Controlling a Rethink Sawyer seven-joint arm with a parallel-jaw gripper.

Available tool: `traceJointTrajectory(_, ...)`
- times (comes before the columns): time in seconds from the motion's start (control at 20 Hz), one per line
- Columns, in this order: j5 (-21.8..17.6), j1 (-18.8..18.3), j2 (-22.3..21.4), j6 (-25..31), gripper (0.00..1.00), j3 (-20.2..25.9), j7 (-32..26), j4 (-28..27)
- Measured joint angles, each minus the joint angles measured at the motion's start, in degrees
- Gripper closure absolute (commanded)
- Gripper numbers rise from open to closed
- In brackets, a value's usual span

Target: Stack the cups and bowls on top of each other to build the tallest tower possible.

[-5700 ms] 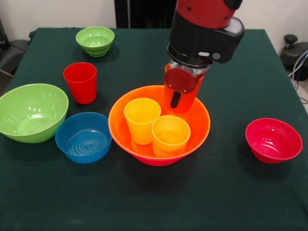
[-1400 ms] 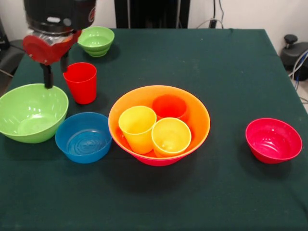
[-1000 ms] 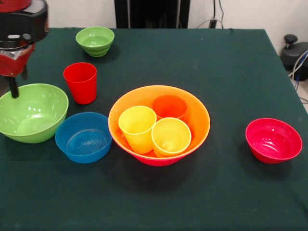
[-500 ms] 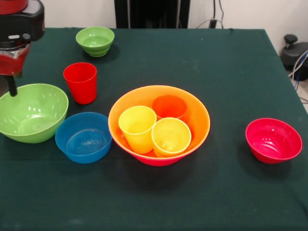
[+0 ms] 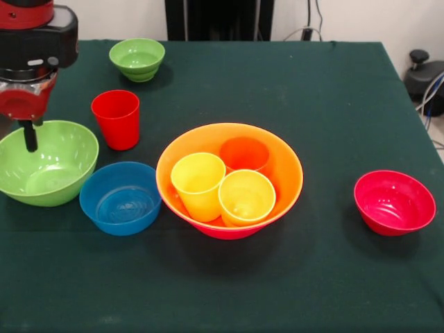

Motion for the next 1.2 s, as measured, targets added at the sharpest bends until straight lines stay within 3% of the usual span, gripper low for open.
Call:
traceJointTrajectory(0.55,-6.20,-6.40,1.20,-6.32,0.00,6.94,-13.77,2.77)
traceJointTrajectory(0.8,-7.87,-7.70,1.55,-9.27,0.00,7.46,-15.69,7.29)
traceJointTrajectory(1.2,-8.03,-8.11,0.44,-9.35,0.00,8.20,-15.69,13.03)
